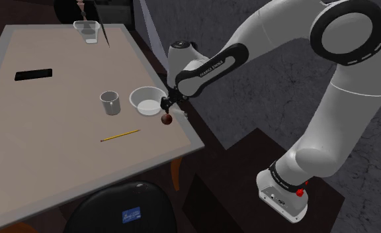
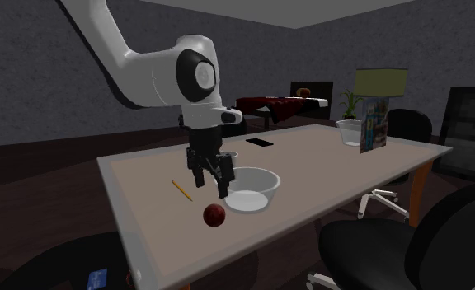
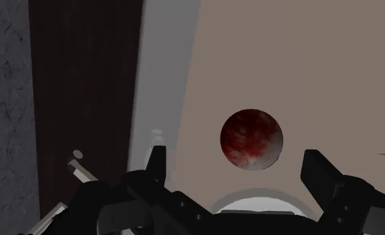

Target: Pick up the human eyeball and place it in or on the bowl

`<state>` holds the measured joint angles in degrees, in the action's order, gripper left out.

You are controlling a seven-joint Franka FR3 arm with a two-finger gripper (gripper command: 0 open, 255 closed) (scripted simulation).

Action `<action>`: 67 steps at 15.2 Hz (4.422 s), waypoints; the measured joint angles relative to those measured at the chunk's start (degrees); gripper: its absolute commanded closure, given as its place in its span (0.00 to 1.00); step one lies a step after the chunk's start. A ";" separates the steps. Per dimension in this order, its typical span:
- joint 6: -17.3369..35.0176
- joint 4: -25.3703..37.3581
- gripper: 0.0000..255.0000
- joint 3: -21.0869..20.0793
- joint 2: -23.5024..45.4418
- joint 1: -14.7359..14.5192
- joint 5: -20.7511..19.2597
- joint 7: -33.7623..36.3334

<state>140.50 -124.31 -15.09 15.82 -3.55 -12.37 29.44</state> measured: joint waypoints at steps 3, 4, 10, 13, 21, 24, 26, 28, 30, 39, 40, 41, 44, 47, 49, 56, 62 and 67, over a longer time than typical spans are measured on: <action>1.04 5.23 0.00 0.65 6.67 -1.45 -1.84 1.68; 1.38 6.15 0.00 0.75 8.06 -1.96 -2.19 2.29; 4.20 8.52 0.00 1.98 13.43 -3.19 -4.05 3.76; 5.37 8.86 0.00 2.46 14.97 -3.57 -4.66 4.25; 5.50 9.01 1.00 2.54 15.23 -3.61 -4.75 4.29; 5.50 9.01 1.00 2.53 15.24 -3.62 -4.75 4.29; 5.50 9.00 1.00 2.53 15.24 -3.62 -4.75 4.30; 5.50 9.01 1.00 2.53 15.24 -3.62 -4.75 4.29; 5.28 8.98 1.00 2.45 15.00 -3.56 -4.65 4.21; 0.63 8.72 1.00 0.81 9.94 -2.45 -2.41 2.54; 0.15 8.32 1.00 0.59 9.03 -2.26 -2.08 2.31; -0.45 8.33 1.00 0.41 8.42 -2.13 -1.79 2.08; -2.24 8.89 1.00 0.01 7.12 -1.84 -1.05 1.45; -4.13 9.11 1.00 -0.44 5.37 -1.49 -0.19 0.76; -5.21 9.40 1.00 -0.65 4.55 -1.35 0.24 0.43; -9.62 10.50 1.00 -1.42 1.03 -0.82 2.02 -0.92; -14.63 20.19 1.00 -0.98 5.87 -1.33 1.33 -1.61; -21.77 38.80 1.00 0.26 17.48 -3.02 -0.33 -2.81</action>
<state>118.73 -85.52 -14.83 33.30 -6.56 -12.70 26.63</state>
